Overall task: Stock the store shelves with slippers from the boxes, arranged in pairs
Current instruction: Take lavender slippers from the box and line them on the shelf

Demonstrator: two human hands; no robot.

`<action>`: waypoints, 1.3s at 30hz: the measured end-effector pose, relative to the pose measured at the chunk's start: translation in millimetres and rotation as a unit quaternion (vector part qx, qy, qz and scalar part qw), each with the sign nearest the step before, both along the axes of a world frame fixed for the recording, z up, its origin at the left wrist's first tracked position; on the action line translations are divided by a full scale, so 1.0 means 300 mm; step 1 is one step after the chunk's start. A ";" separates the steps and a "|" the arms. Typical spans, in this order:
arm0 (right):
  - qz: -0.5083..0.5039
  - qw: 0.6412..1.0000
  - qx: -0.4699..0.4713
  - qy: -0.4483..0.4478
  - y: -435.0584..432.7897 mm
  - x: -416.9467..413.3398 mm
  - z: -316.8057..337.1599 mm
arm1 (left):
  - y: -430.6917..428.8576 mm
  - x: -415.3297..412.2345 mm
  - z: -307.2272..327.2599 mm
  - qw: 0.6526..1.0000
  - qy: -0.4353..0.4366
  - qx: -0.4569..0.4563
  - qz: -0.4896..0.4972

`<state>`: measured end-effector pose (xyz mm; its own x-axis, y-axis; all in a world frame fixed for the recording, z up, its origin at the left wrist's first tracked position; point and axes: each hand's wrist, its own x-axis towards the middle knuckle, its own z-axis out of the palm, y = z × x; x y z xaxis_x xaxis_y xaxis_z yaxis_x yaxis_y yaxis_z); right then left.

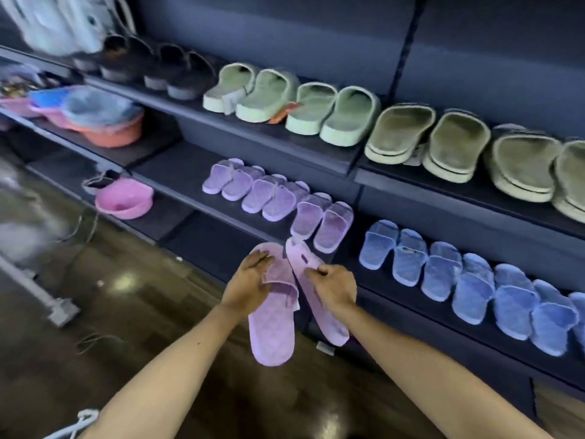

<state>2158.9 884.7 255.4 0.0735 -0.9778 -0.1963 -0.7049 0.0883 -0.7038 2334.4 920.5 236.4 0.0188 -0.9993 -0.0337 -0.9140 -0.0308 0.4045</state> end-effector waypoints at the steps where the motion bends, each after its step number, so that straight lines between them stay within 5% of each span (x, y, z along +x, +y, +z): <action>1: 0.014 1.000 -0.018 0.006 -0.020 0.060 -0.004 | -0.013 0.057 0.004 1.000 -0.004 -0.004 0.017; 17: 0.155 0.984 -0.079 -0.045 -0.640 0.829 -0.097 | -0.545 0.782 0.010 0.975 0.019 -0.022 0.219; 26: 0.185 0.981 -0.059 -0.020 -0.881 1.180 -0.090 | -0.819 1.166 0.034 0.939 0.149 -0.055 0.304; 32: 0.164 0.985 -0.033 0.046 -0.992 1.410 -0.183 | -1.034 1.411 -0.037 0.955 0.145 -0.017 0.258; 39: -0.047 0.998 -0.022 0.043 -1.064 1.691 -0.307 | -1.278 1.708 -0.164 0.981 0.133 0.059 0.126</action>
<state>2666.0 565.5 163.4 -0.0340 -0.9875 -0.1537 -0.7534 0.1264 -0.6453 2846.7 537.2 187.2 0.2392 -0.9531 -0.1853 -0.7344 -0.3024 0.6076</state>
